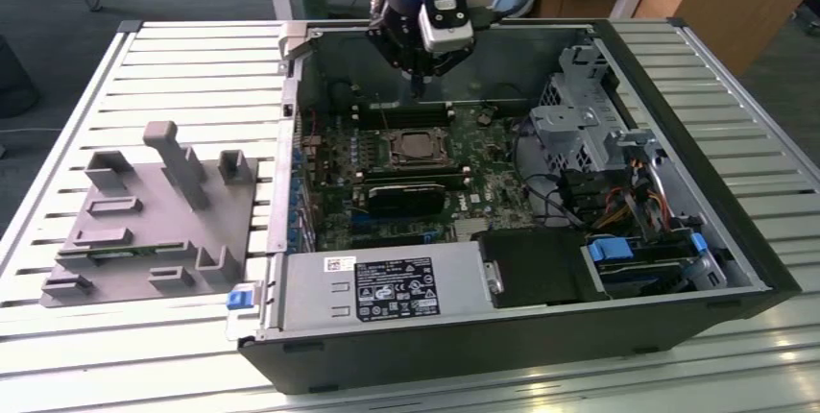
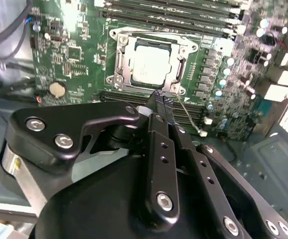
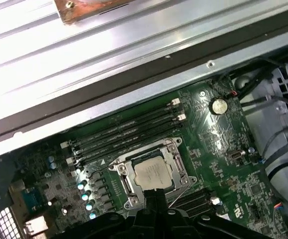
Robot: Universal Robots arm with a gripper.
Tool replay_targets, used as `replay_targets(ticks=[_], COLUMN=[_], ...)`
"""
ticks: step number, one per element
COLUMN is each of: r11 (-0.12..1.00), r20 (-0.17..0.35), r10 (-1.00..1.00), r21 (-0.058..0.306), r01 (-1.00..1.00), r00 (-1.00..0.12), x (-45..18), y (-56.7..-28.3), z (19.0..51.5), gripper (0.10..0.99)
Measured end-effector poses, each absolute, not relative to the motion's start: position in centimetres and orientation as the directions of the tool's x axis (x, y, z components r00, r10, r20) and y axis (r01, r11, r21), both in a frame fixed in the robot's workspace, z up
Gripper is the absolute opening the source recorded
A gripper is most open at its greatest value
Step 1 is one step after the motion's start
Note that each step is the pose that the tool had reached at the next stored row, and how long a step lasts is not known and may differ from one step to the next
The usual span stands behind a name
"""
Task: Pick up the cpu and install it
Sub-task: 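Install the first cpu locking lever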
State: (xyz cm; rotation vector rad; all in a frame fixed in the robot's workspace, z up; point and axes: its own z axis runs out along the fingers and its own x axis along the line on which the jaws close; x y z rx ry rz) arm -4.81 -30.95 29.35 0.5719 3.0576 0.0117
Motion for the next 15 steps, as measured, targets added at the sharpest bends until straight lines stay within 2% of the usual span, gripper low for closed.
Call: replay_targets(ticks=[15], r11=[0.990], r20=[-0.029], r10=[0.138], r21=[0.013], r01=[0.138], r00=[-0.990], x=[-4.81], y=[-30.95], z=[29.25], gripper=[0.106])
